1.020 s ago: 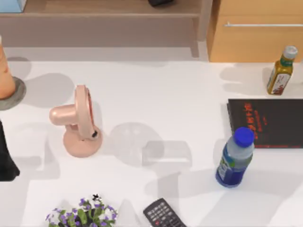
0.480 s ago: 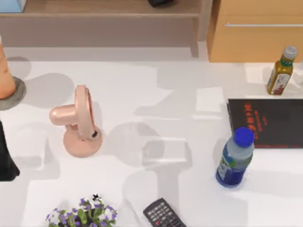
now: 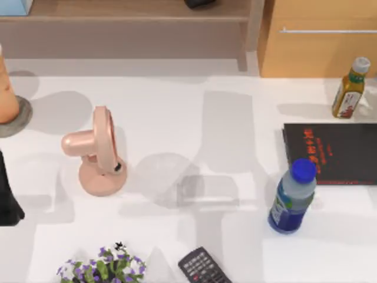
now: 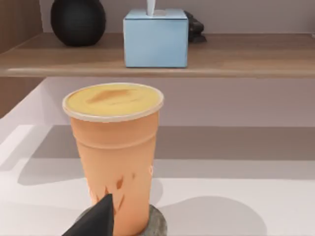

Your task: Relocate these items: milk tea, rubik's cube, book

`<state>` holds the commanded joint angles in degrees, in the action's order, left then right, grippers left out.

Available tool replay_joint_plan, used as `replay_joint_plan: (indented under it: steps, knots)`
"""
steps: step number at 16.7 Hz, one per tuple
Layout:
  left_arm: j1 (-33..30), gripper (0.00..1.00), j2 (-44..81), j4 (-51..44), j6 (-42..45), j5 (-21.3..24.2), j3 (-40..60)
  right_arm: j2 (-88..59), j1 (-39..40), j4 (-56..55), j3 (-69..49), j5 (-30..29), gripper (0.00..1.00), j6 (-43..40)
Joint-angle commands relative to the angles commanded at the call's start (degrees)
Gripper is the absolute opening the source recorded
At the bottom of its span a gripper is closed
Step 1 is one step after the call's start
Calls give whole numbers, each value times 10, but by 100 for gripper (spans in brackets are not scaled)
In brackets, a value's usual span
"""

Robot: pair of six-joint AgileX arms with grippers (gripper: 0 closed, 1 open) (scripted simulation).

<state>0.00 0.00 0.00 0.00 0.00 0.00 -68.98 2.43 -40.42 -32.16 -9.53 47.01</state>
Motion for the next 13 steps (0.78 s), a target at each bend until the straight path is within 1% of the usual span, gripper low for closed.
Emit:
replay_joint_plan:
  steps: [4,7,10,13]
  knots:
    - [0,100,0,0,0,0,0,10,100,-22,122,-55,0,171]
    - [0,100,0,0,0,0,0,-26,154,-30,178,-82,0,294]
    - [0,100,0,0,0,0,0,-93,180,-33,195,-98,0,401]
    - [0,100,0,0,0,0,0,-169,188,-34,181,-103,0,484]
